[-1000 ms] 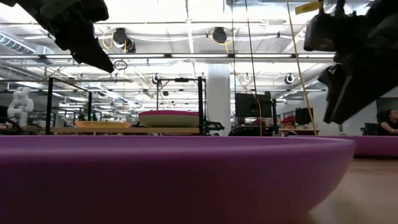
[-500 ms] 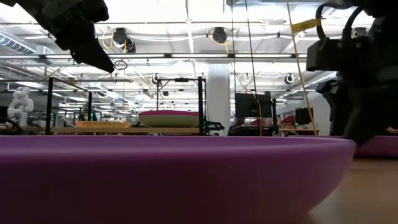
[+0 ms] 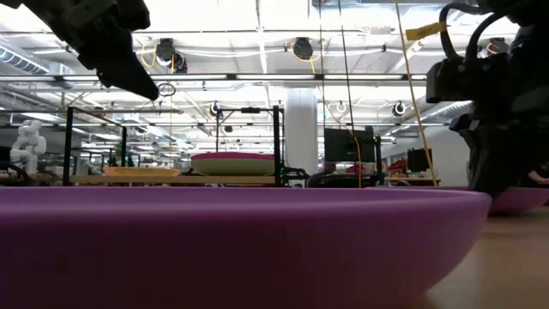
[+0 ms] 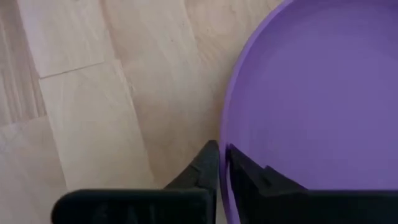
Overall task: Place and stack plates onto a shelf
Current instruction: Stack the top purple plate on the pink plate on the shelf
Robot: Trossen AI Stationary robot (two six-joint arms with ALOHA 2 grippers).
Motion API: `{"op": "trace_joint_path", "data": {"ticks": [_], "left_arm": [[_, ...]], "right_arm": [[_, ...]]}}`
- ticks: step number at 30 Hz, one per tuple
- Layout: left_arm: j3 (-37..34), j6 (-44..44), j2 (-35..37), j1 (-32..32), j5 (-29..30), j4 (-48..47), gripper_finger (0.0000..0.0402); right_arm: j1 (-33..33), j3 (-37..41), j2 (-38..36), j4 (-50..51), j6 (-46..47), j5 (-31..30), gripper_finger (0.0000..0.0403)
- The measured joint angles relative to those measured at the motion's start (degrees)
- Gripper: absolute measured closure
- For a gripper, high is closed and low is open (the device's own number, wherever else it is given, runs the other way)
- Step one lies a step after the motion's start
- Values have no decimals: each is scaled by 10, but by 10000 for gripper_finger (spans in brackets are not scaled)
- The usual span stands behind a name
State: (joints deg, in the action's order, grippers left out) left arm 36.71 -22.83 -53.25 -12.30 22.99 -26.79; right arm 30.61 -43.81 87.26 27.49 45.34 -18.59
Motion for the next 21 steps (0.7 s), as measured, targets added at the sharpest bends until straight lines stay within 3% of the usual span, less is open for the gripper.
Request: {"op": "trace_joint_path", "data": {"ticks": [7, 16, 21], "left_arm": [[0, 13, 0, 0, 15, -2, 277], [0, -1, 0, 0, 15, -44, 277], [0, -14, 0, 0, 14, -80, 277]], "right_arm": [[-3, -28, 1, 28, -76, -35, 401], [-34, -133, 1, 98, -273, -110, 402], [-58, -191, 1, 130, -340, -117, 402]]}}
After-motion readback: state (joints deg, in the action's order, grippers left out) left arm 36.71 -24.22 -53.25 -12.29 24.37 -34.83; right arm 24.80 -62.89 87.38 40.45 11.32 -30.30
